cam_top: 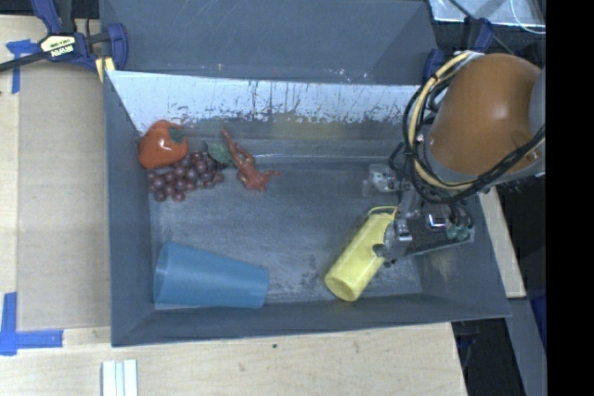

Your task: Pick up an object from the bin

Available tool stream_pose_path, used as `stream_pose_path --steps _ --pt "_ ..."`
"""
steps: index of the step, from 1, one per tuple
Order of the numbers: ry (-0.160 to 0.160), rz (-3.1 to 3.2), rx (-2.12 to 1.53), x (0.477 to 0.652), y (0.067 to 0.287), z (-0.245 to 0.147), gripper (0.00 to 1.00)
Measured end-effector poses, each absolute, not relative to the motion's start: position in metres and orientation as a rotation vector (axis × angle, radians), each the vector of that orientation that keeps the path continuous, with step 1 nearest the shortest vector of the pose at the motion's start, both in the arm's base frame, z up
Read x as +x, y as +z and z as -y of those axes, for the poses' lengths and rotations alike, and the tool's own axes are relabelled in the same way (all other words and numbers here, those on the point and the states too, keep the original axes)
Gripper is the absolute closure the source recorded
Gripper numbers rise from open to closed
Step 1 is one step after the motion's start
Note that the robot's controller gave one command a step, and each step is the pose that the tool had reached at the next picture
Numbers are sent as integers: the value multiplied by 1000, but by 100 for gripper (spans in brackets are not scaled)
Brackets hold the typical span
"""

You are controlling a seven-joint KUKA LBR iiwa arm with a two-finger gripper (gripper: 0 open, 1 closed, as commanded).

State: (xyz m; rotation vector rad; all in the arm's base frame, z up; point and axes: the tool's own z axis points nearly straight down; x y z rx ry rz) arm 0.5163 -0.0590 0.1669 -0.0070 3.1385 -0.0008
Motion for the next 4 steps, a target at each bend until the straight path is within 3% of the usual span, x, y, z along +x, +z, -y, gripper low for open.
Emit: stream_pose_path --steps 1,2,3,4 --pt "-1 -3138 -7 516 167 59 0" --pt "-2 -3126 -240 515 98 67 0" --pt "-5 -3115 -311 501 71 73 0" --pt "1 -3128 -300 500 93 72 0"
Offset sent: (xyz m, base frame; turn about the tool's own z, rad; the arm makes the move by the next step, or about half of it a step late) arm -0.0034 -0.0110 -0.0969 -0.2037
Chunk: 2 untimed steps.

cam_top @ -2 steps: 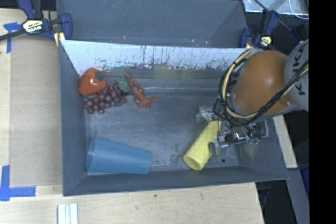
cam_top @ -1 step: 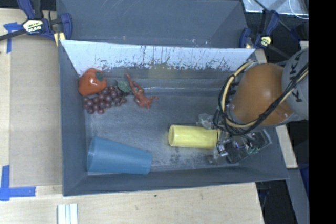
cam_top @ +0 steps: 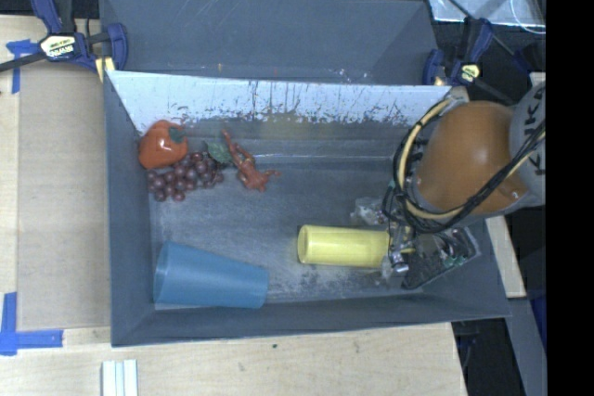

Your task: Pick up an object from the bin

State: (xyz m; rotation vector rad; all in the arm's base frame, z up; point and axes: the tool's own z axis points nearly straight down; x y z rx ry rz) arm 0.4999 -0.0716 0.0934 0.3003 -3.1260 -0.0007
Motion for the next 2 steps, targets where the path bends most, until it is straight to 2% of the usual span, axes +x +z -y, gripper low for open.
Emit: stream_pose_path --steps 1,2 --pt "3 3128 365 495 107 77 0" --pt "2 3144 249 513 69 66 0"
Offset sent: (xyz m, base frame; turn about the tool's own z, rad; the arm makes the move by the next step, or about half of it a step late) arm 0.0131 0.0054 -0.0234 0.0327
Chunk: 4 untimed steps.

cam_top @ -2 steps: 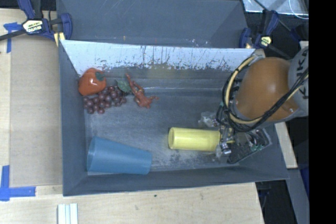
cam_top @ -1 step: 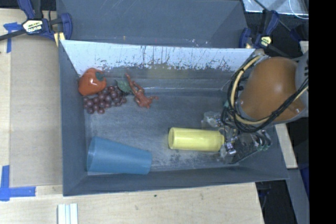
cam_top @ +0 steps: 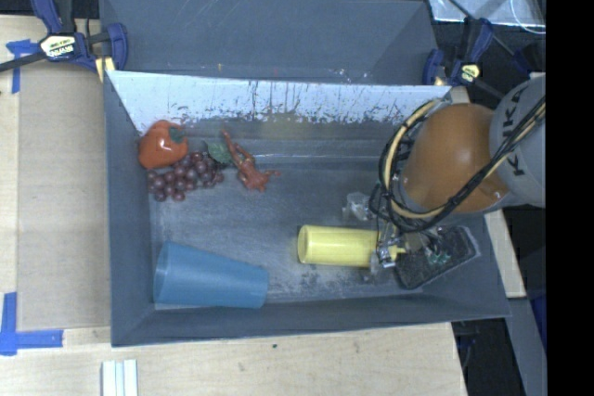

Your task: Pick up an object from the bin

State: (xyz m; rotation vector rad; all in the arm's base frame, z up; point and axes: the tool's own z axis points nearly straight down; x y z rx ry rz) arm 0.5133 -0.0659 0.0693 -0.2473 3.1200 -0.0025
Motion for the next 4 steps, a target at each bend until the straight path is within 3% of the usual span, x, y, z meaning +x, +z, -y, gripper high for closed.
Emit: stream_pose_path --steps 1,4 --pt "-4 -3123 -245 503 70 83 100" --pt "-4 -3122 -248 503 70 82 100"
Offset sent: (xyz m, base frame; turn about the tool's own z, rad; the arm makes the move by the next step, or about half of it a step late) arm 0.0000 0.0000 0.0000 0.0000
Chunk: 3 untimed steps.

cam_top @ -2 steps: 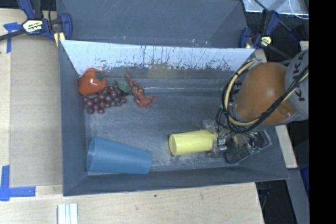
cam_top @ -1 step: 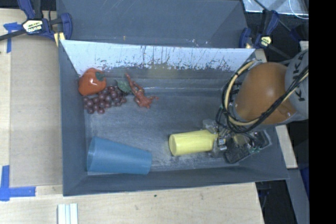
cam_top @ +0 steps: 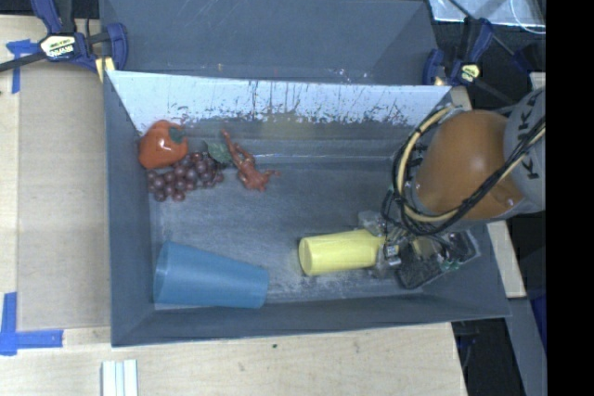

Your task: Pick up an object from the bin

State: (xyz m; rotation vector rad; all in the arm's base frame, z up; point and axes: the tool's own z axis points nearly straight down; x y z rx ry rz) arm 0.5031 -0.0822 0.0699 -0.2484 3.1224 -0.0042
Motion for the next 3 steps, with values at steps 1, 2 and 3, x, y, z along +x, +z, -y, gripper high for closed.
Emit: stream_pose_path --steps 1,2,3 --pt "-4 -3122 -249 503 70 82 100" --pt "-4 -3122 -249 503 70 82 100" --pt "-4 -3122 -250 503 70 82 100"
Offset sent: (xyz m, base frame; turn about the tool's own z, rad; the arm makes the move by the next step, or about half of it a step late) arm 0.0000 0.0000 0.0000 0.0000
